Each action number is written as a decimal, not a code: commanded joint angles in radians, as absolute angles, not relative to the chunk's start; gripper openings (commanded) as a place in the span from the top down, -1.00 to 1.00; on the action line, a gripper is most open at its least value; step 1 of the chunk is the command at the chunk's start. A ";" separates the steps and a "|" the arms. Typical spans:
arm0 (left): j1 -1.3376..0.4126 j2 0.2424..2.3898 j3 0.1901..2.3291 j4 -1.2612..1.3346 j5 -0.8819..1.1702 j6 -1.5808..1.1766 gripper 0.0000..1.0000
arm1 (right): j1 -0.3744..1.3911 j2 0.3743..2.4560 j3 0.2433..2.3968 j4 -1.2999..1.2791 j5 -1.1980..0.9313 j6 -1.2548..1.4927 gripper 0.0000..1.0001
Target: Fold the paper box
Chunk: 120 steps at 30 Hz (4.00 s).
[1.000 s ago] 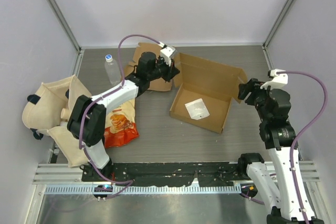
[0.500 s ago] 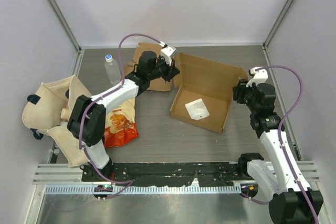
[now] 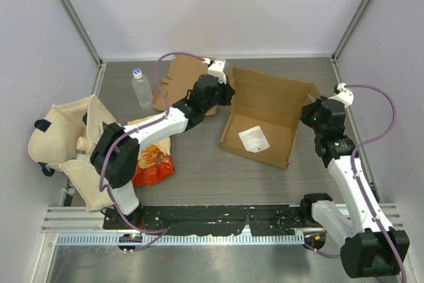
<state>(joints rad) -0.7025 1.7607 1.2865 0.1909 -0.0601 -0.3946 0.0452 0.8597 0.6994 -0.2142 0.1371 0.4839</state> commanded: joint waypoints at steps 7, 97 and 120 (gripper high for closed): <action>-0.776 1.735 1.236 0.184 -0.233 -0.525 1.00 | 0.089 0.902 0.791 -0.262 0.353 0.819 0.98; -0.775 1.632 1.157 0.014 0.330 -0.617 -0.26 | 0.285 0.601 0.801 -0.999 0.098 0.799 -0.56; -0.623 1.744 1.019 0.121 0.492 -0.698 -0.11 | 0.227 0.548 0.477 -0.487 -0.034 0.948 0.01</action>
